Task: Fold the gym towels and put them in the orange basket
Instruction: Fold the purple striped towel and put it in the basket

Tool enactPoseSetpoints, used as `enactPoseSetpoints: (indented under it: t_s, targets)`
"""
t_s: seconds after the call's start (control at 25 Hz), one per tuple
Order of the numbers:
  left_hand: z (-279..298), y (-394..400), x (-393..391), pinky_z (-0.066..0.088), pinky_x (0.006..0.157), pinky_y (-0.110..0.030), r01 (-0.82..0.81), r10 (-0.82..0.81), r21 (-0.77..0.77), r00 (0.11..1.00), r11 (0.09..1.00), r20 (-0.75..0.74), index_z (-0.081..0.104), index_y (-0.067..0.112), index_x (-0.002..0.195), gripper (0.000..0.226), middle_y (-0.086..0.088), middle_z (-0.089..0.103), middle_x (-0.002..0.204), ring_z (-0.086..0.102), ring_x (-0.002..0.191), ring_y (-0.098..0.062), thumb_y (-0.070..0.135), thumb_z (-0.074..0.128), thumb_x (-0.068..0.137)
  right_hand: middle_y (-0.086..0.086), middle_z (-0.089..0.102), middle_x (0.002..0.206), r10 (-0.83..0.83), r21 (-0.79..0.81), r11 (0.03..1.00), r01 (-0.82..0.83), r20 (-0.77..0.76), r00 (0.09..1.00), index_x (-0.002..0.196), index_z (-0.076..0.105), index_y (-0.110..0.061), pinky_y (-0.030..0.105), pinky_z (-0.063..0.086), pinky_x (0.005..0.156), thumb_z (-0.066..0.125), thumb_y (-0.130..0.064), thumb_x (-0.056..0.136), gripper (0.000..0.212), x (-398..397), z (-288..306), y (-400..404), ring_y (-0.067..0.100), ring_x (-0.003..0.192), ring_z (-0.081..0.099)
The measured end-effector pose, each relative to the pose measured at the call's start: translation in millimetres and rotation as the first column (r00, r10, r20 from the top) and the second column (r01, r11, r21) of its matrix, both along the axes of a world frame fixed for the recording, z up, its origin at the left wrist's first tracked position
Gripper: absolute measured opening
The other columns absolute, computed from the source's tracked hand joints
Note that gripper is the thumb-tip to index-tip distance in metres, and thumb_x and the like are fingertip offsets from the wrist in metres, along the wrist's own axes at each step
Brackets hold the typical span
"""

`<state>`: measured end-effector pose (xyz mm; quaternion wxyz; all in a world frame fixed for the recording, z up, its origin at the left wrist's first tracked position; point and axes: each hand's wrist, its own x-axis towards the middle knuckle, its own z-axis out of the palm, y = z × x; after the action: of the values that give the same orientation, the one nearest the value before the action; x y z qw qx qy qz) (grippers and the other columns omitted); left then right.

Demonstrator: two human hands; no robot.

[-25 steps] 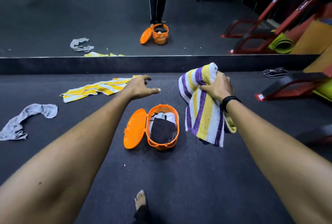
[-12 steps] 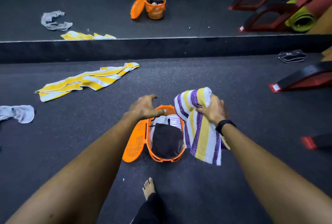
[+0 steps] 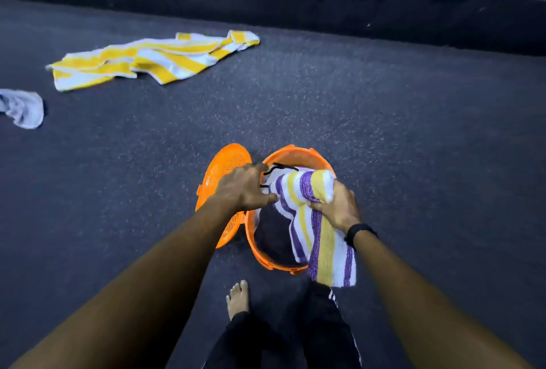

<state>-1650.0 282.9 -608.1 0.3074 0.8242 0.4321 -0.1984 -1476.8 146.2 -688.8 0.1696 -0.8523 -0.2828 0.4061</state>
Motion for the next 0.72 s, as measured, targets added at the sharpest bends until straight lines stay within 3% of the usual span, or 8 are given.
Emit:
enactPoseSetpoints:
  t_s: [0.12,0.28,0.36,0.44,0.52,0.6,0.64,0.72]
  targets:
    - [-64.0,-6.4,-3.8,0.044,0.095,-0.041,0.025,-0.026,-0.022,0.998,0.999,-0.051,0.037,0.025,0.143,0.077,-0.008,0.048,0.140,0.045,0.128,-0.031,0.056,0.066,0.079,-0.004,0.068,0.116,0.029,0.050,0.999,-0.021,-0.165,0.986,0.123,0.059,-0.023,0.042,0.051,0.092,0.079,-0.061,0.055,0.081,-14.6,-80.6,0.9,0.020,0.107,0.064]
    - [-167.2,-14.8,-10.5,0.041,0.099,-0.041,0.016,-0.020,-0.055,0.996,0.998,-0.089,0.032,0.026,0.145,0.078,-0.006,0.041,0.144,0.038,0.131,-0.030,0.056,0.064,0.080,0.002,0.070,0.113,-0.006,0.127,0.989,0.074,-0.467,0.884,0.113,0.065,-0.017,0.048,0.050,0.098,0.085,-0.015,0.070,0.048,-29.9,-174.6,15.8,0.017,0.105,0.067]
    - [-216.4,-22.2,-13.7,0.037,0.103,-0.040,0.046,-0.050,-0.037,0.993,0.998,-0.108,0.026,0.024,0.148,0.086,-0.007,0.033,0.150,0.031,0.136,-0.029,0.057,0.064,0.079,0.009,0.056,0.135,-0.024,0.133,0.988,0.077,-0.358,0.933,0.136,0.047,-0.016,0.049,0.043,0.105,0.083,-0.016,0.072,0.073,-31.9,-214.3,24.6,0.024,0.122,0.056]
    - [-256.1,-32.2,-16.7,0.029,0.112,-0.041,0.094,-0.092,0.007,0.987,0.996,-0.134,0.017,0.021,0.151,0.099,-0.011,0.020,0.156,0.019,0.143,-0.029,0.060,0.067,0.075,0.015,0.019,0.157,0.144,0.011,0.989,-0.145,0.047,0.988,0.154,0.008,-0.019,0.047,0.032,0.112,0.079,-0.028,0.076,0.105,-31.5,-236.5,25.0,0.033,0.141,0.028]
    - [-282.8,-40.6,-15.9,0.012,0.119,-0.045,0.186,-0.173,0.058,0.968,0.981,-0.183,0.000,0.016,0.153,0.118,-0.016,-0.002,0.160,-0.001,0.147,-0.032,0.064,0.069,0.070,0.017,-0.005,0.161,0.463,-0.062,0.880,-0.470,0.327,0.823,0.153,-0.008,-0.021,0.049,0.017,0.118,0.074,-0.058,0.069,0.123,-33.4,-244.1,13.8,0.035,0.148,0.002]
    - [-307.0,-45.8,-10.9,0.000,0.120,-0.047,0.280,-0.253,0.110,0.944,0.954,-0.212,-0.015,0.010,0.151,0.136,-0.018,-0.019,0.157,-0.014,0.146,-0.035,0.069,0.071,0.064,0.016,-0.014,0.160,0.723,-0.162,0.670,-0.724,0.362,0.588,0.153,-0.012,-0.020,0.051,0.003,0.118,0.068,-0.081,0.045,0.147,-34.9,-252.8,4.6,0.035,0.147,-0.012]
    - [-314.9,-46.9,-6.5,-0.003,0.120,-0.048,0.320,-0.287,0.126,0.931,0.939,-0.225,-0.019,0.008,0.150,0.141,-0.020,-0.024,0.156,-0.018,0.145,-0.037,0.070,0.072,0.061,0.016,-0.017,0.159,0.780,-0.218,0.610,-0.762,0.336,0.528,0.152,-0.014,-0.019,0.052,0.002,0.118,0.069,-0.084,0.037,0.156,-32.4,-261.6,2.1,0.036,0.147,-0.014]
    - [-339.8,-45.5,0.5,-0.007,0.119,-0.047,0.339,-0.298,0.181,0.929,0.923,-0.220,-0.024,0.004,0.147,0.149,-0.023,-0.029,0.153,-0.021,0.144,-0.038,0.071,0.073,0.057,0.015,-0.024,0.158,0.796,-0.284,0.602,-0.746,0.287,0.532,0.150,-0.021,-0.019,0.053,0.000,0.119,0.074,-0.081,0.033,0.163,-26.1,-282.2,2.7,0.036,0.146,-0.018]
